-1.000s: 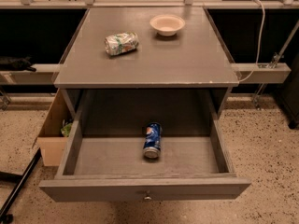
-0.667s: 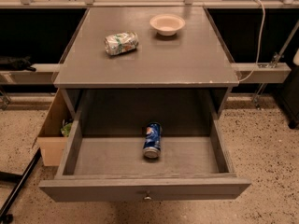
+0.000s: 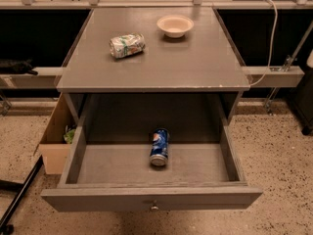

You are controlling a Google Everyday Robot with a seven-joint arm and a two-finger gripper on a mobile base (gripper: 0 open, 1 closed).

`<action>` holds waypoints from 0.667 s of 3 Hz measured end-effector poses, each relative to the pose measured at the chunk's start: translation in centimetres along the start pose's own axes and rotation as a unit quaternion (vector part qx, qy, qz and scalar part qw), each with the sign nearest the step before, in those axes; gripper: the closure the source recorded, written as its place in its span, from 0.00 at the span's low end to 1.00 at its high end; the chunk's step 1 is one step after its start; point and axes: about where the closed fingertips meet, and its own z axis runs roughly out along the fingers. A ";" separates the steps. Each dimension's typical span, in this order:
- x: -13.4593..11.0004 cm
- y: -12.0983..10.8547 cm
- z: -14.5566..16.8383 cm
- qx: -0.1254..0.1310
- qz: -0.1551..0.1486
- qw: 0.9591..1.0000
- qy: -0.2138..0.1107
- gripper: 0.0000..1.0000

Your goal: Pick pepsi can from top drawer and place on counter

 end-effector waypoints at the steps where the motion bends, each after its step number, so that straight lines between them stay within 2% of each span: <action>1: 0.0 0.0 0.0 0.000 0.000 1.000 0.000 0.00; 2: 0.0 0.0 0.0 0.000 0.000 1.000 0.000 0.00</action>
Offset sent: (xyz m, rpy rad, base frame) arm -0.0049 0.0213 -0.0890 -0.1927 0.3491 0.1546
